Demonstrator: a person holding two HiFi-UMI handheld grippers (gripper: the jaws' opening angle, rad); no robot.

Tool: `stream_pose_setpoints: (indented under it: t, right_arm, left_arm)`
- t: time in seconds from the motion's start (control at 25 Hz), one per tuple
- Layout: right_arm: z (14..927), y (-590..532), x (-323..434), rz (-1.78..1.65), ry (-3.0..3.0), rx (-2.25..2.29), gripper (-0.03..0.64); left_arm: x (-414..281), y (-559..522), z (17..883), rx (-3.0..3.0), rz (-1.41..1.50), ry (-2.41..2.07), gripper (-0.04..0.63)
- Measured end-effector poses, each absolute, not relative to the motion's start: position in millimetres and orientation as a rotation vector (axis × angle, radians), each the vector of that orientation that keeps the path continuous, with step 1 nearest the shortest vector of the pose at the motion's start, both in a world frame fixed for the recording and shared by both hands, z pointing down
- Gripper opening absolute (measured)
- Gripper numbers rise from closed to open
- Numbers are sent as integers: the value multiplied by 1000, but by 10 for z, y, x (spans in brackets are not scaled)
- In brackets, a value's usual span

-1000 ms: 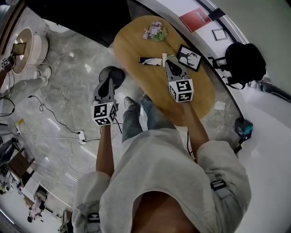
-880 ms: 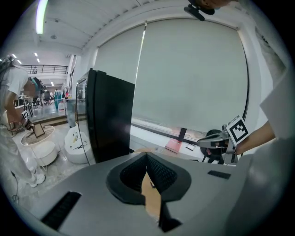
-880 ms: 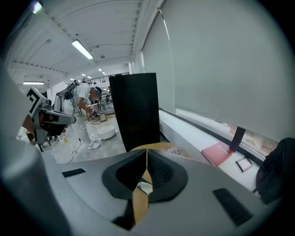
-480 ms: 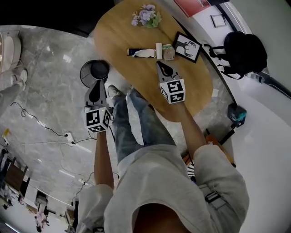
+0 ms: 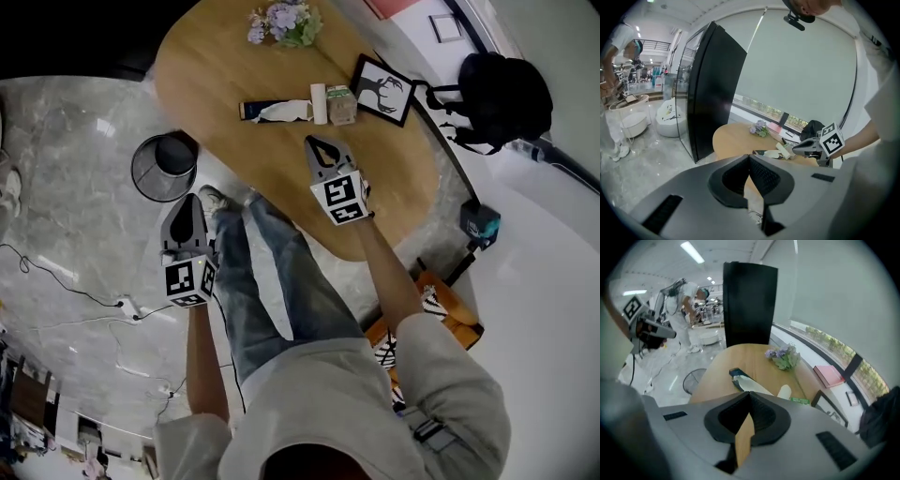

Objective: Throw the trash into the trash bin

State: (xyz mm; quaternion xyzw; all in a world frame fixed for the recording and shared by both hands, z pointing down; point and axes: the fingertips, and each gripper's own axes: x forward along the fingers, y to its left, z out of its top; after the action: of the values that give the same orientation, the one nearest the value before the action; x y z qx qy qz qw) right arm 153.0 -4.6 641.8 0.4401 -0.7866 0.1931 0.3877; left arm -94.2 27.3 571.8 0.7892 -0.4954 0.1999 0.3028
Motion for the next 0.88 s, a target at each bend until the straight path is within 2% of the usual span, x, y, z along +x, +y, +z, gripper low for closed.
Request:
stream_pose_setpoints:
  t: [0.2,0.32,0.36,0.4,0.44,0.72,0.88]
  right_arm:
    - [6803,-52,1573,99,-1870,748,31]
    - [6974,-123,1587,54,-1823,613,43]
    - [7017,-150,1592,58,-1806,589,80]
    - [7057,-171,1600,58,-1785,565,174]
    - [7094,-190,1608,54,-1763,544,195]
    - [7318,-296,1610,63,-1671,446,183]
    - [7407,-218,1593,101,-1619,395,96]
  left_arm:
    - [-962,376,5865,2066,530,-1305,17]
    - [-947,428,5898,2045,522,-1309,18]
    - [-943,441,5898,2040,518,-1310,17]
    - [-939,455,5895,2036,515,-1309,18]
    - [-937,470,5893,2033,512,-1309,18]
    - [-994,502,5891,2015,503,-1330,17]
    - [-1060,517,5874,1998,493,-1337,18]
